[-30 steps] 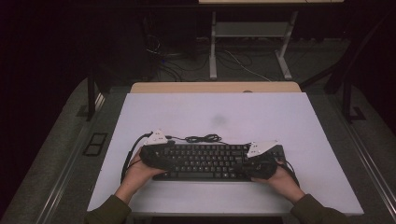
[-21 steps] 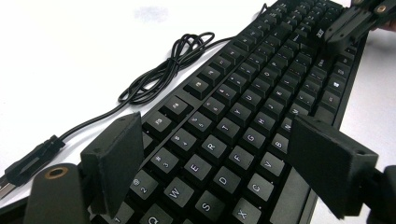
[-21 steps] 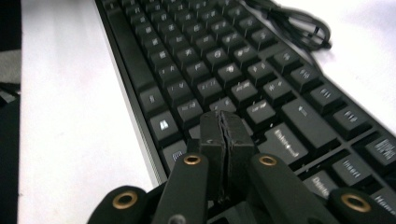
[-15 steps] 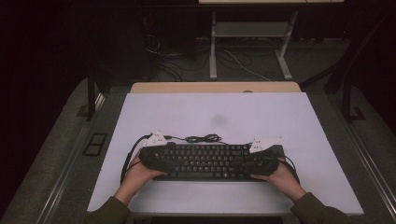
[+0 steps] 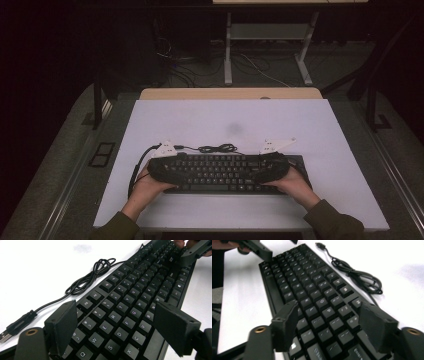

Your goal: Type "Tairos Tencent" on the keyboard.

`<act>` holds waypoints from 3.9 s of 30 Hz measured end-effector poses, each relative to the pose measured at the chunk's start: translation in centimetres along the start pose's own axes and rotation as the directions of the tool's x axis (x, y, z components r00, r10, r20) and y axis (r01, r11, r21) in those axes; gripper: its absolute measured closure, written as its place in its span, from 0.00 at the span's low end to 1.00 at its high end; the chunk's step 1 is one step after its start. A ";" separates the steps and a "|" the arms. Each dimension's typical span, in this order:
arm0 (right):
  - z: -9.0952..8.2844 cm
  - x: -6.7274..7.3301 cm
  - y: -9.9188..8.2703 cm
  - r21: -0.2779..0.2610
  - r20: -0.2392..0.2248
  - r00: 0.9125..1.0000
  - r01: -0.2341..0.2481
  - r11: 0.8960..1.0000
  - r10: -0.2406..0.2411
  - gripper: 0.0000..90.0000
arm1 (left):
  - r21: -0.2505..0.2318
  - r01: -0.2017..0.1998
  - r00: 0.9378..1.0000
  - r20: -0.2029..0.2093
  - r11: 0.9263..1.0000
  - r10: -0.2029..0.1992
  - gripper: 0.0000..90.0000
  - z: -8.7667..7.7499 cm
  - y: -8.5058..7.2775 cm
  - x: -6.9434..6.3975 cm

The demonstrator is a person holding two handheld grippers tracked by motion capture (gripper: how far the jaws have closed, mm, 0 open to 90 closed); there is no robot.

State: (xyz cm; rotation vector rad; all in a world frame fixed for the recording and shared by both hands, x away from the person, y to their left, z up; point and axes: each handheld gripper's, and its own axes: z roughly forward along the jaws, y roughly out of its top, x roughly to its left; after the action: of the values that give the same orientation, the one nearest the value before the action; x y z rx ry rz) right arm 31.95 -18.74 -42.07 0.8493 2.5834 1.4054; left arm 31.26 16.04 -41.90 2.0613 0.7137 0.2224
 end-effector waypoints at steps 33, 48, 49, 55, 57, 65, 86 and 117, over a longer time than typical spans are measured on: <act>0.6 -0.5 0.5 -0.034 0.015 1.000 -0.005 0.999 0.005 0.29 | 0.045 0.006 1.000 -0.027 0.999 -0.005 0.99 -0.2 -0.4 0.8; 0.6 -0.5 0.5 -0.032 0.016 1.000 -0.001 0.999 0.001 0.28 | 0.070 0.004 1.000 -0.019 0.998 -0.003 0.99 1.2 -0.3 0.7; 0.6 -0.5 0.5 -0.032 0.016 1.000 -0.001 0.999 0.002 0.28 | 0.073 0.003 1.000 -0.018 0.997 -0.001 0.99 1.2 -0.3 0.7; 0.6 -0.5 0.5 -0.031 0.015 1.000 0.001 1.000 -0.001 0.28 | 0.092 -0.006 1.000 -0.018 0.996 0.008 0.99 1.7 -0.3 0.7; 0.6 -0.5 0.5 -0.032 0.017 1.000 0.000 0.999 0.000 0.28 | 0.094 -0.005 1.000 -0.020 0.996 0.007 0.99 1.8 -0.4 0.6; 0.6 -0.5 0.5 -0.033 0.016 1.000 -0.001 0.999 0.001 0.28 | 0.095 -0.007 1.000 -0.018 0.995 0.008 0.99 1.9 -0.4 0.6; 0.5 -0.6 0.6 -0.035 0.016 1.000 -0.004 0.999 0.004 0.28 | 0.088 -0.010 1.000 -0.011 0.996 0.011 0.99 1.6 -0.3 0.6; 1.6 -0.1 2.0 -0.032 0.005 1.000 0.006 0.999 -0.006 0.29 | 0.036 0.001 1.000 -0.001 0.999 -0.001 0.27 1.1 -0.2 0.1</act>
State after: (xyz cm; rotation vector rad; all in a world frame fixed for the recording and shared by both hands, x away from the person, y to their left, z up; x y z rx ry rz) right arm 33.44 -16.77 -41.46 0.8383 2.5509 1.4370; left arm 31.70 15.45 -42.69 2.0952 0.7243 0.2105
